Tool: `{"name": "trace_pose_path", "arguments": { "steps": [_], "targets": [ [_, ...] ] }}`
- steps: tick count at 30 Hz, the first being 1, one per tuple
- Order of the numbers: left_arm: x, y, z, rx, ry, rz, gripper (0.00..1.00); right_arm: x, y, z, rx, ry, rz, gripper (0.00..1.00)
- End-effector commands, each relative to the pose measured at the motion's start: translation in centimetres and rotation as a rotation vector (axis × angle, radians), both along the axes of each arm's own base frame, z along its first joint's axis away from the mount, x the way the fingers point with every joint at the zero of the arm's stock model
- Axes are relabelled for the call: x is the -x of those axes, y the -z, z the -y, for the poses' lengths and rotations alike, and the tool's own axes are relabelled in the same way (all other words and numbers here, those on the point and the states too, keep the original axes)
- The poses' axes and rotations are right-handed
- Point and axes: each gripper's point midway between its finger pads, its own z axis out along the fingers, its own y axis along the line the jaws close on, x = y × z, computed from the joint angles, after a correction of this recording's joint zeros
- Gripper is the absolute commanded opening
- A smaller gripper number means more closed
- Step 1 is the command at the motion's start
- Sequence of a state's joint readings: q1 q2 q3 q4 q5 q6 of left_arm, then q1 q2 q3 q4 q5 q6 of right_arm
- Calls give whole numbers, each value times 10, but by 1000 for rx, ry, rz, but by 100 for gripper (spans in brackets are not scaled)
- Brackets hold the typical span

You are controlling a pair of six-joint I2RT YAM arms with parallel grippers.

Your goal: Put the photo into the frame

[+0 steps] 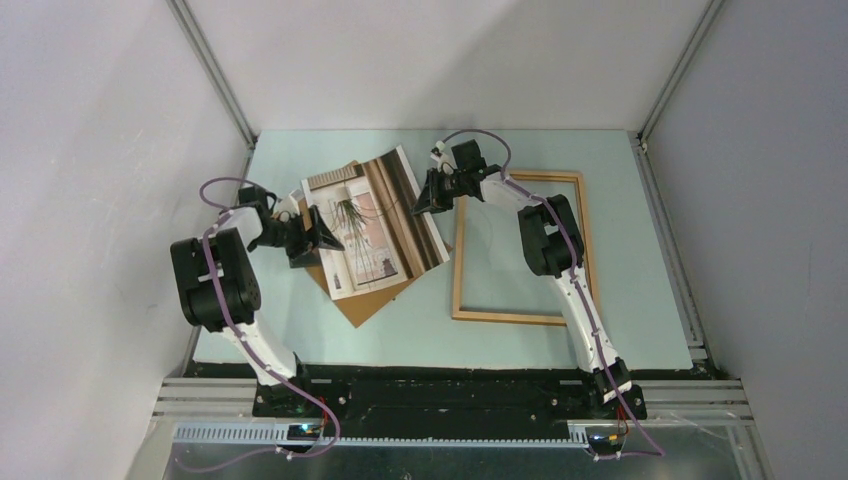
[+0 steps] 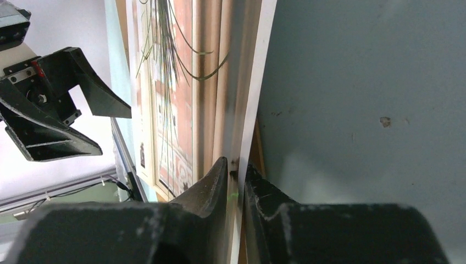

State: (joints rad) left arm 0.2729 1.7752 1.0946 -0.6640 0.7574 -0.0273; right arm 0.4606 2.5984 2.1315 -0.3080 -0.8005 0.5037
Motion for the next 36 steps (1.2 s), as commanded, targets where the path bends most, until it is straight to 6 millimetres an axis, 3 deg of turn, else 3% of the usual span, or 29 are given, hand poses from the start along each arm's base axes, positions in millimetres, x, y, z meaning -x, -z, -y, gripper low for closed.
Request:
{"name": "trace_pose_path", "arguments": {
  "steps": [1, 8, 17, 23, 30, 36],
  "targets": [
    [-16, -8, -3, -20, 3, 54, 90, -7, -52, 1, -57, -9, 97, 15],
    [-24, -18, -10, -70, -6, 96, 92, -16, -80, 15, -57, 14, 154, 0],
    [-48, -57, -30, -185, -95, 190, 99, -24, -147, 36, -50, 56, 290, 0],
    [-64, -108, -31, -205, -165, 291, 99, -23, -188, 52, 36, 101, 398, 0],
    [-72, -185, -1, -205, -171, 461, 100, -17, -234, 68, 138, 136, 567, 0],
    [-76, -235, 19, -220, -219, 561, 100, -4, -273, 76, 250, 157, 747, 0]
  ]
}}
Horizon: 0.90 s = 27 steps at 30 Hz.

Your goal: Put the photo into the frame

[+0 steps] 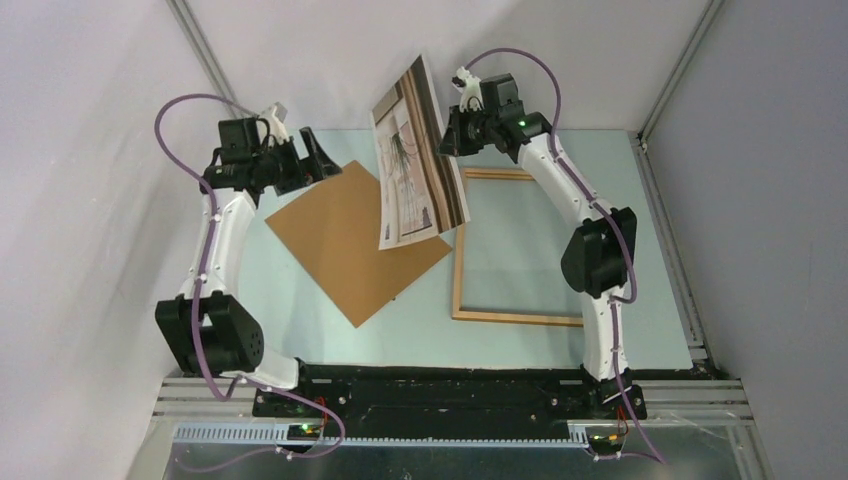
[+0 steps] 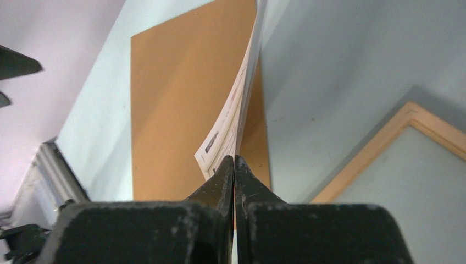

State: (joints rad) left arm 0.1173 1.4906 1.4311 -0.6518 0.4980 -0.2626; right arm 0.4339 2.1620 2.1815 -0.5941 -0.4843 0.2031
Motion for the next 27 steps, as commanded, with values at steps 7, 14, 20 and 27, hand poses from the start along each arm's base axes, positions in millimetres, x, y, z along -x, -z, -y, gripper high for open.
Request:
{"name": "trace_pose_path", "arguments": {
  "steps": [7, 14, 20, 27],
  "targets": [
    [-2, -104, 45, 69, -24, 221, 100, 38, -116, 6, 359, 105, 561, 0],
    [21, -149, 56, 199, -54, 313, 100, 65, -106, -32, 618, 86, 771, 0],
    [34, -158, 61, 325, -88, 279, 100, 91, -87, -83, 688, 18, 821, 0],
    [29, -129, 46, 380, -172, 196, 100, 98, -64, -101, 705, -28, 794, 0]
  ]
}}
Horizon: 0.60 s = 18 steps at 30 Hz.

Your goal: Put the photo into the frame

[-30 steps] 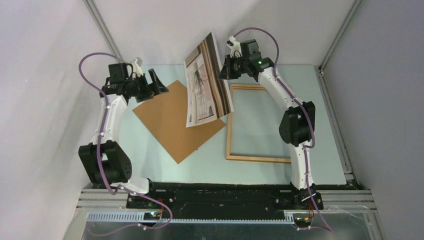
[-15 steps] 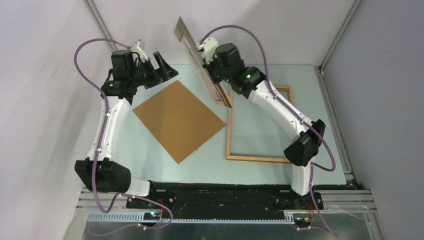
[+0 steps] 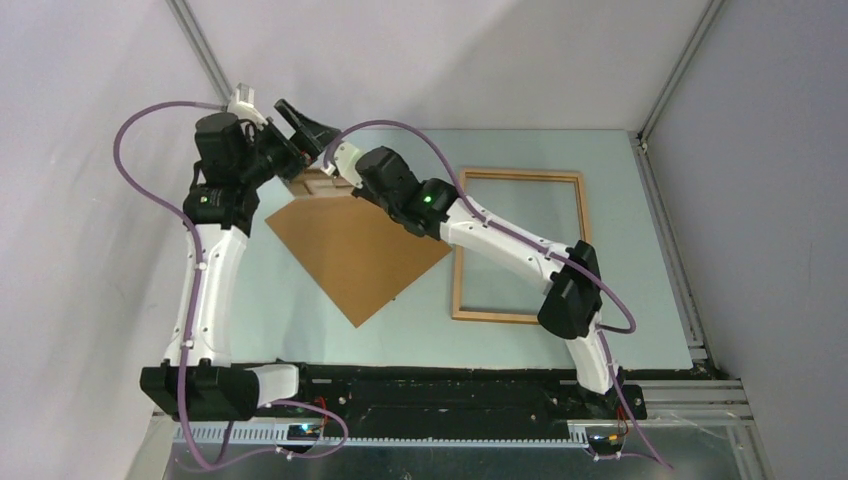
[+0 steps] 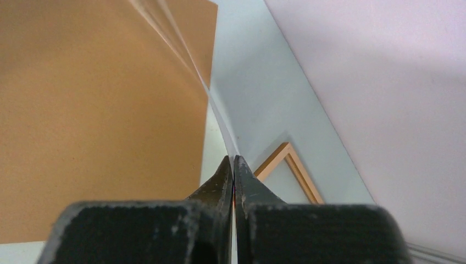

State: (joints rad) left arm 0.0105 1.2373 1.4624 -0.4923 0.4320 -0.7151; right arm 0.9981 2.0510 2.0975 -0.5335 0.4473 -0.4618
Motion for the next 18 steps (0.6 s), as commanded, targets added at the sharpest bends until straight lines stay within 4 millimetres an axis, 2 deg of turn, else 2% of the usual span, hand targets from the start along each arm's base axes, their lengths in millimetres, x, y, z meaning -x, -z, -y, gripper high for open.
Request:
{"name": "trace_pose_path", "arguments": {
  "steps": [1, 5, 8, 13, 15, 18],
  "targets": [
    [-4, 20, -1, 89, -6, -81, 100, -3, -22, -4, -39, 21, 48, 0],
    [-5, 47, 3, 120, 10, -161, 100, 1, -13, -10, -42, 8, 18, 0],
    [-3, 54, 4, 134, 14, -185, 100, 0, -6, -13, -35, -1, -2, 0],
    [-4, 38, -15, 137, -37, -142, 100, -10, 2, -8, -42, 16, -33, 0],
    [-3, 26, -31, 136, -84, -106, 100, -16, 4, -4, -42, 26, -39, 0],
    [2, 3, -45, 112, -134, -34, 100, -28, 8, 5, -48, 50, -55, 0]
  ]
}}
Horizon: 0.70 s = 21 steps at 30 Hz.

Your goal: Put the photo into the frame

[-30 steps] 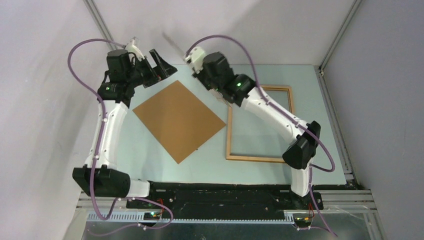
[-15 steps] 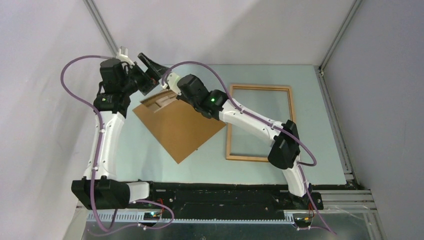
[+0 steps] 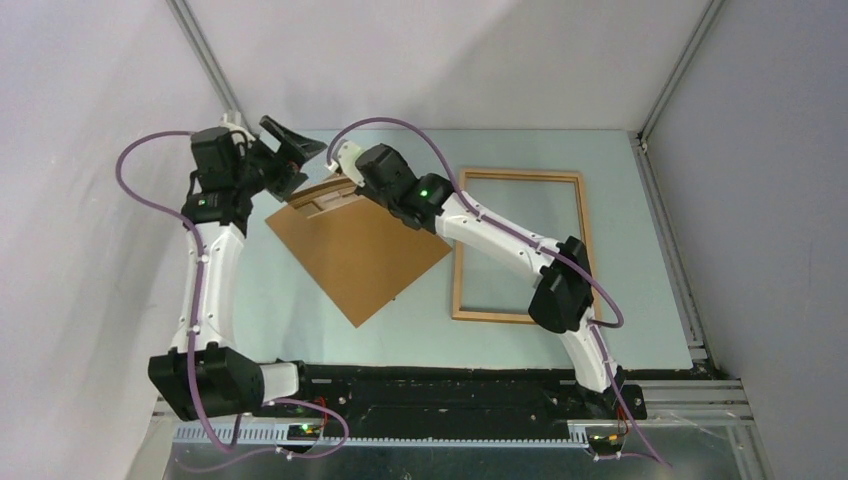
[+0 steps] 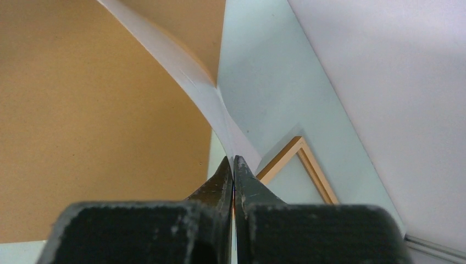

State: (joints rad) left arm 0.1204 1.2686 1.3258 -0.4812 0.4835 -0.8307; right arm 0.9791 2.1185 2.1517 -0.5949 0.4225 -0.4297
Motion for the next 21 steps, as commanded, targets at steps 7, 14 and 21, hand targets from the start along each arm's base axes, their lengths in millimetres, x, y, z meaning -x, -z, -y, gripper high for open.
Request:
{"name": "trace_pose_path", "arguments": {
  "steps": [7, 14, 21],
  "targets": [
    [21, -59, -14, -6, -54, 161, 100, -34, -21, 17, -96, 73, 1, 0],
    [21, -17, -2, 129, -36, 59, 100, -23, -12, 10, -110, 54, -40, 0],
    [1, 14, 9, 181, -36, -25, 100, -2, 5, -11, -107, 12, -83, 0]
  ]
}}
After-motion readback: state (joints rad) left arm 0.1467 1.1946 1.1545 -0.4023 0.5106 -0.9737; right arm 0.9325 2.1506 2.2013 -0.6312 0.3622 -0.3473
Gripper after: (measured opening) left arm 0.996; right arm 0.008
